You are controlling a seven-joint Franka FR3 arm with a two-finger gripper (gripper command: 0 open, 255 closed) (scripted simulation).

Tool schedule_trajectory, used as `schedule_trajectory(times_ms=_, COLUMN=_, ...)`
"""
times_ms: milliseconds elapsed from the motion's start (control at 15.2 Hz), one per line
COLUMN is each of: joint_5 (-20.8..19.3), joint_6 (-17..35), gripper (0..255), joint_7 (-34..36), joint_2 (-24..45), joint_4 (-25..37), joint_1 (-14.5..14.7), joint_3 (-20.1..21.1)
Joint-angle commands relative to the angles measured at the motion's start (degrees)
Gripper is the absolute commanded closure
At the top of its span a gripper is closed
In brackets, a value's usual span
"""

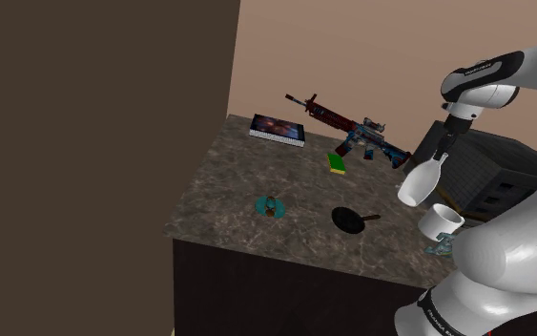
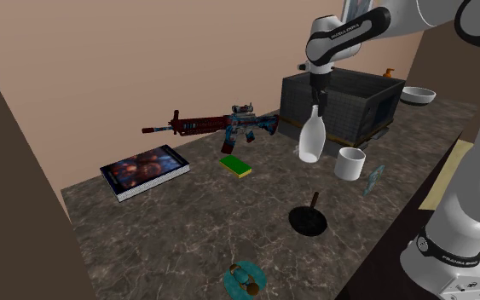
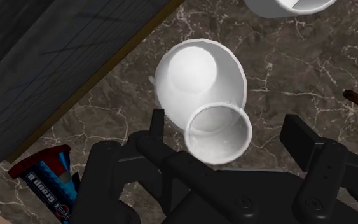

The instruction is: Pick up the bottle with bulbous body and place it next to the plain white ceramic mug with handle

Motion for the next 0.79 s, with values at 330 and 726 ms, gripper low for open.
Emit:
schedule_trajectory(times_ms=330, joint_5=-0.3, joint_6=-7.1, gripper=0, joint_7=0.2, joint_2=-1.3, joint_4=5.8, joint_1=0.4, joint_3=0.3)
schedule_trajectory(times_ms=726, joint_5=-0.3, joint_6=-7.1, gripper=0, joint_7=0.2, joint_2=-1.3, joint_4=5.8, joint_1=0.4, joint_3=0.3)
